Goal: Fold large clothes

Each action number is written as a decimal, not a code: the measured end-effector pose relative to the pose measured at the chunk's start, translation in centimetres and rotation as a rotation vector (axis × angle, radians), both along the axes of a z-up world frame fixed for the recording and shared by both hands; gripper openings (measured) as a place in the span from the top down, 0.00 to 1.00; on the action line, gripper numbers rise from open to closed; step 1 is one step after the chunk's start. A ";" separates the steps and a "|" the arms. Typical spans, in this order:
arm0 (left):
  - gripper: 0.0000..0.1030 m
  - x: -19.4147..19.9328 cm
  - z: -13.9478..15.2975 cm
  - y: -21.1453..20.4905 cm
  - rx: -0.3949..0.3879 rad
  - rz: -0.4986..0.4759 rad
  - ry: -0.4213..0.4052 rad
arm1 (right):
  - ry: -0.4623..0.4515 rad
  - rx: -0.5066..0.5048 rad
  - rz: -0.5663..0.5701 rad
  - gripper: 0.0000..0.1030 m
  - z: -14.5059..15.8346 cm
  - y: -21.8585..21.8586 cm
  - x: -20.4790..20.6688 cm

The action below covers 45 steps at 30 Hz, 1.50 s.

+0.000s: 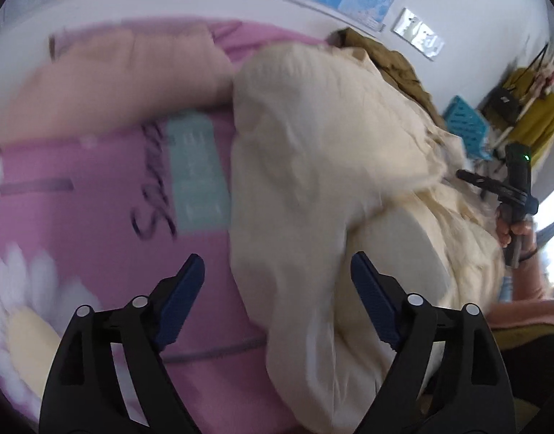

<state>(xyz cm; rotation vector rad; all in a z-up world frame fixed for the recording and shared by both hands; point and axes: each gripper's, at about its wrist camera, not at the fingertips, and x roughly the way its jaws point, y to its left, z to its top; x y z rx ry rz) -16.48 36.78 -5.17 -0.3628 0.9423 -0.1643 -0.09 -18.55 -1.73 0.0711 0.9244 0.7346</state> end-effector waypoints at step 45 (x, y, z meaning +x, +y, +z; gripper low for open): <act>0.72 4.0 8.8 -2.4 -0.457 -0.074 -0.085 | 0.164 0.706 -0.003 0.85 5.5 -8.3 -4.2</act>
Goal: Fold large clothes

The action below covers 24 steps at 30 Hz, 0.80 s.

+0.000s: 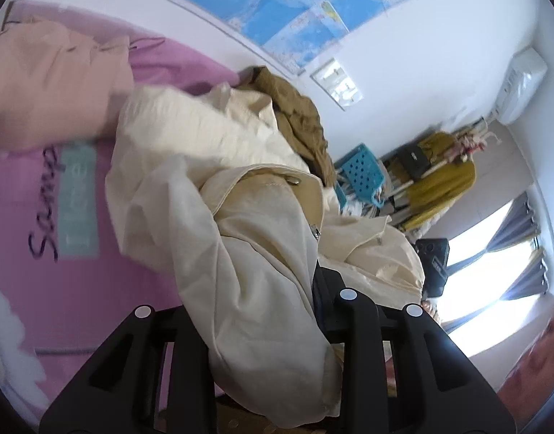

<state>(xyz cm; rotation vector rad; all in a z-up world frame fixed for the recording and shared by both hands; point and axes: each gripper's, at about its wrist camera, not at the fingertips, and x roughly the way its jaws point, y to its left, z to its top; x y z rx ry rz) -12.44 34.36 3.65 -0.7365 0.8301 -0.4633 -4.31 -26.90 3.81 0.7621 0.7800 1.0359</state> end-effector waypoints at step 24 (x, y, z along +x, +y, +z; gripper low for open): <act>0.65 20.5 -2.1 4.0 0.025 0.152 0.286 | 0.394 -0.125 -0.147 0.72 -5.1 4.7 20.9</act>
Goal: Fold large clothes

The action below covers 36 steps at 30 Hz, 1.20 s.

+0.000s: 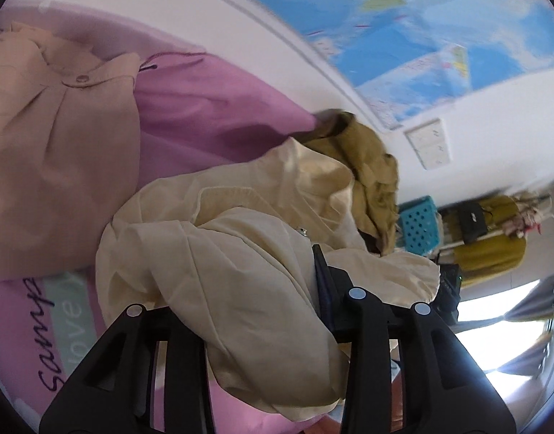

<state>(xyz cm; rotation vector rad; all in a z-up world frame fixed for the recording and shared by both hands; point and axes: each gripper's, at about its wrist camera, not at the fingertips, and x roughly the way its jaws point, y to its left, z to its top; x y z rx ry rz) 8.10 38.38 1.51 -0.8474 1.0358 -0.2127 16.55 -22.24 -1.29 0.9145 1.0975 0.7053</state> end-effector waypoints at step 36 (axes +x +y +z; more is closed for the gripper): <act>0.15 -3.8 3.0 -8.0 0.206 -0.236 -0.256 | -0.673 -0.654 0.200 0.95 7.5 11.8 -6.5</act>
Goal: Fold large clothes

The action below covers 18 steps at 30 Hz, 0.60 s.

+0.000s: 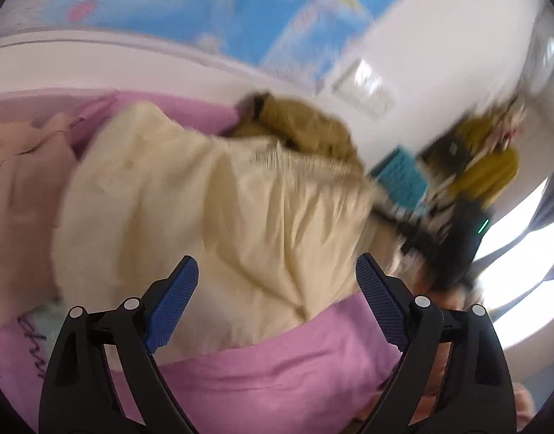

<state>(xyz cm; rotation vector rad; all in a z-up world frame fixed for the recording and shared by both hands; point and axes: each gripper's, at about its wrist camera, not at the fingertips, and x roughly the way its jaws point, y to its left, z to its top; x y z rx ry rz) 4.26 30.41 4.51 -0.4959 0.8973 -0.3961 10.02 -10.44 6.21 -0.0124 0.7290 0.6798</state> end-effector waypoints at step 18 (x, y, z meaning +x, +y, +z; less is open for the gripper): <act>0.42 8.2 -8.6 -0.4 0.233 0.130 0.116 | 0.092 -0.050 -0.085 0.60 -4.6 -0.3 4.7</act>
